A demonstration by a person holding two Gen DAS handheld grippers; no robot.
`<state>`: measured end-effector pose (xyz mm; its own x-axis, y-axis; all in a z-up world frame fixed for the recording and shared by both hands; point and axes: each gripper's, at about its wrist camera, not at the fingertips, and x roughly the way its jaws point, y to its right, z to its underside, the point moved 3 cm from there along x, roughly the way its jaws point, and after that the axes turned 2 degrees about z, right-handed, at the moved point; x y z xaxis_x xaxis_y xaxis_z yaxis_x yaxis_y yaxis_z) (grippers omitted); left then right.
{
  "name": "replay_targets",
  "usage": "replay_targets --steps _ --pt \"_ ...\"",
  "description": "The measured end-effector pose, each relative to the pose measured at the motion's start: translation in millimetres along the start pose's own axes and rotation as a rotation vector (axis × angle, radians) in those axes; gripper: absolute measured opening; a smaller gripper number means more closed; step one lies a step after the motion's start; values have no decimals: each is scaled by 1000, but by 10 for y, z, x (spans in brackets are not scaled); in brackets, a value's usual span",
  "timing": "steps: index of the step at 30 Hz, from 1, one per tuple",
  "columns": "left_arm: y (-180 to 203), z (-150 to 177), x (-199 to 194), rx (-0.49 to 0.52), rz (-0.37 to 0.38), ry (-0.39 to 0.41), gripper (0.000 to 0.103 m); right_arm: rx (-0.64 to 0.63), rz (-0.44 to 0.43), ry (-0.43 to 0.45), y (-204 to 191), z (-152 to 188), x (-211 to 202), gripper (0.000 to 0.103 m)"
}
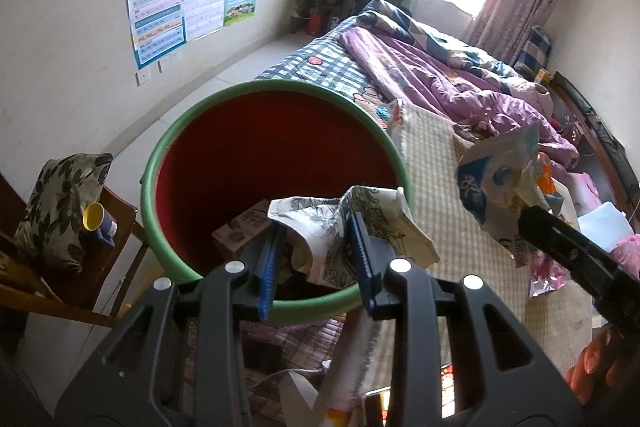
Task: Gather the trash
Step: 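Carry the paper and light-blue bag over the red bucket with both tools, then open both tools over the red bucket to drop the paper and bag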
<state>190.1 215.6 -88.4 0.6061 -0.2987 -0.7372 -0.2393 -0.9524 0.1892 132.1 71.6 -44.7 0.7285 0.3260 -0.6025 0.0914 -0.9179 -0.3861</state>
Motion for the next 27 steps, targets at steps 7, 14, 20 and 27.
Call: replay_targets --steps 7,14,20,27 --pt "-109 -67 117 -6 -21 -11 31 -3 -10 -17 -83 -77 228 31" --pt "-288 -100 228 -22 -60 -27 31 -7 -8 -28 -123 -89 419 31" --pt "-368 -110 292 -29 -65 -37 31 -1 -11 -54 -151 -78 546 32" --pt "-416 -135 385 -29 -59 -49 32 -9 -7 -68 -208 -68 649 32"
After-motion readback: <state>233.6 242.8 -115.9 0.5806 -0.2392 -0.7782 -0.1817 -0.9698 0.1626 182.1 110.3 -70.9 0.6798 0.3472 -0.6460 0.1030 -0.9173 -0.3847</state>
